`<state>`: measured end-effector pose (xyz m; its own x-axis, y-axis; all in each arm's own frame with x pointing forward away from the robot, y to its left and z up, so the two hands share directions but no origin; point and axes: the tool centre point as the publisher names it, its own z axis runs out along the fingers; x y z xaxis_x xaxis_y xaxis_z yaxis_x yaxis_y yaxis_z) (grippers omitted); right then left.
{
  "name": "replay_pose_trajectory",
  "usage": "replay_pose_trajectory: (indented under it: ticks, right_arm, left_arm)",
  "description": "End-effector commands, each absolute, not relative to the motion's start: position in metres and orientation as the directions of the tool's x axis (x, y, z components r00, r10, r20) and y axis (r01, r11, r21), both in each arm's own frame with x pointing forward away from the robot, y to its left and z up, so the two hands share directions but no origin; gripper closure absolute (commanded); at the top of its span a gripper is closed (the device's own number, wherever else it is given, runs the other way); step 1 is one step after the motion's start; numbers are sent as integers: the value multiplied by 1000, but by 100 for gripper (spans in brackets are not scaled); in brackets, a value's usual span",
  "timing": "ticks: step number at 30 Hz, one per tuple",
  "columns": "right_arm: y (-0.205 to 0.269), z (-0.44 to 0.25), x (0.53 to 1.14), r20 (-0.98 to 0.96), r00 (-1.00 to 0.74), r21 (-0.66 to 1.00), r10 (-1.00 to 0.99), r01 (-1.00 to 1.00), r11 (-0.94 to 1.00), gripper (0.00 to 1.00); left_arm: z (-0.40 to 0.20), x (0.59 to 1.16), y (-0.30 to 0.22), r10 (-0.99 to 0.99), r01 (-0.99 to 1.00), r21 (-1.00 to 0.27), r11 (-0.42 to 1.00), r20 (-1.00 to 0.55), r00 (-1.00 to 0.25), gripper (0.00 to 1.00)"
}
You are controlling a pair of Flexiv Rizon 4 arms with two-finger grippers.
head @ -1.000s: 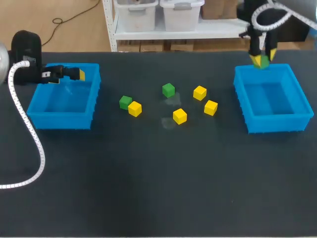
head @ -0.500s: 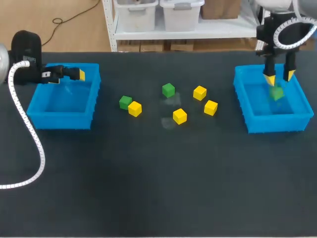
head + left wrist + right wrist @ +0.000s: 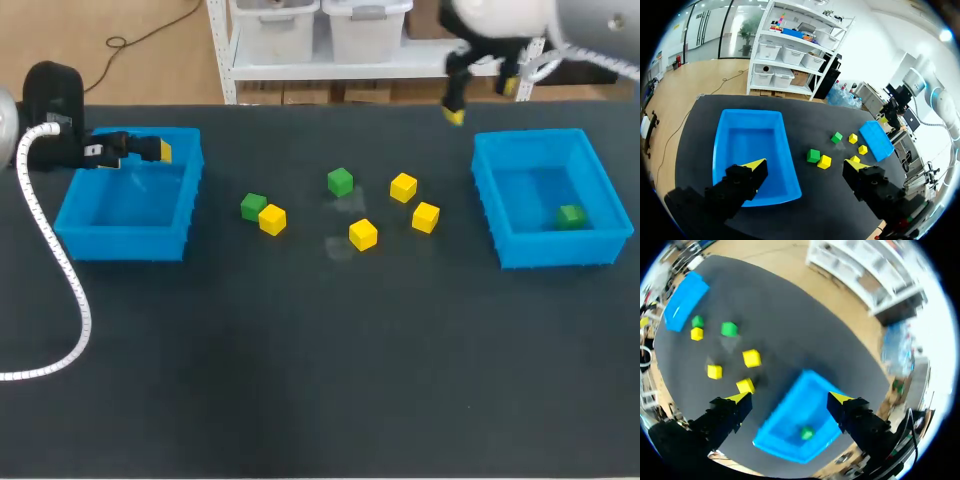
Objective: Put the green cubes in the right bin and the yellow cubes in the left bin.
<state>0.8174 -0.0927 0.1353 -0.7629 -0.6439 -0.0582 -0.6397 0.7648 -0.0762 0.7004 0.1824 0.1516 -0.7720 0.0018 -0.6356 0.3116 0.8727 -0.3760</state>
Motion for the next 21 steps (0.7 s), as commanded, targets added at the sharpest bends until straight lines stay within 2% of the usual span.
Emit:
replay_pose_trajectory:
  ticks: [1, 6, 21]
  right_arm:
    - [-51, 133, 831, -5, -710, -111, -704, -699, 706, 0]
    - [-14, 126, 837, 10, -628, -87, -779, -776, 624, 0]
    - [26, 82, 819, 68, -528, 54, -846, -845, 532, 0]
  left_arm:
    - [150, 700, 184, 0, 320, -382, 867, -641, -768, 0]
    - [150, 700, 184, 0, 320, -382, 867, -641, -768, 0]
    - [150, 700, 184, 0, 320, -382, 867, -641, -768, 0]
